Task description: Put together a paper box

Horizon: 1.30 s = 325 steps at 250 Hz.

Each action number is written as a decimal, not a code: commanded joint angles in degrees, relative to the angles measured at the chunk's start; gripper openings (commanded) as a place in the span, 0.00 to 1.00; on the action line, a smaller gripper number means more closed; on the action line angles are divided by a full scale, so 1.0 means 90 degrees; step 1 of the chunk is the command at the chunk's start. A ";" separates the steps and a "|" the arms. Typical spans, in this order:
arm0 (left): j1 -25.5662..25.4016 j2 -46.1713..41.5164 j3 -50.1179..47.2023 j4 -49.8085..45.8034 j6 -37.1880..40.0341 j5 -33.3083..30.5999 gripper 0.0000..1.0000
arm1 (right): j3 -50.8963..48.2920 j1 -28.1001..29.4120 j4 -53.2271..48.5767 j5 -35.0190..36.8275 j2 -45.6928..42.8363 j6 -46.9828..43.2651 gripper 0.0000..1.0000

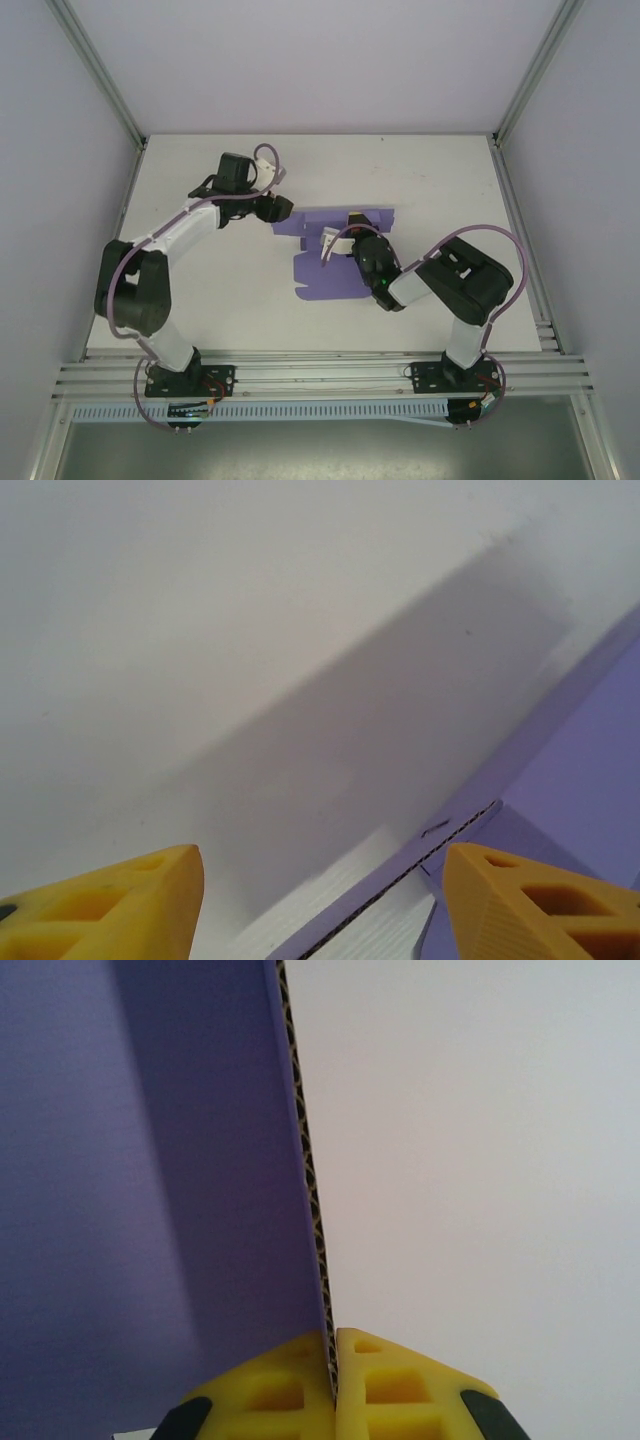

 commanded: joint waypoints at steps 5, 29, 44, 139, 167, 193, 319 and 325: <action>-0.0010 0.0652 0.0706 -0.0865 0.1420 0.0699 0.62 | 0.0231 -0.0131 0.0257 -0.0234 0.0106 -0.0009 0.00; -0.0008 0.0970 0.1145 -0.1557 0.1864 0.1193 0.58 | 0.0307 -0.0216 0.0152 -0.0260 0.0107 0.0012 0.00; -0.0015 0.1070 0.1318 -0.1857 0.2024 0.1397 0.52 | 0.0330 -0.0243 0.0135 -0.0279 0.0113 0.0014 0.00; -0.0120 0.0661 0.1056 -0.1095 0.0913 0.0596 0.21 | 0.0593 -0.0146 -0.0092 0.0194 0.0252 0.0211 0.00; -0.0574 0.0250 0.0794 -0.0834 0.0331 -0.0209 0.14 | 0.0694 -0.0058 -0.0188 0.0407 0.0312 0.0285 0.00; -0.1073 0.0052 0.0424 -0.0595 -0.0047 -0.0446 0.17 | 0.0708 0.0026 -0.0116 0.0493 0.0379 0.0427 0.00; -0.1345 0.0239 -0.0362 -0.0237 -0.2017 -0.2109 0.17 | 0.0537 0.0203 0.0059 0.0798 0.0391 0.0567 0.00; -0.1352 0.0230 -0.0387 -0.0260 -0.2088 -0.2118 0.19 | 0.0539 0.0202 0.0071 0.0828 0.0412 0.0561 0.00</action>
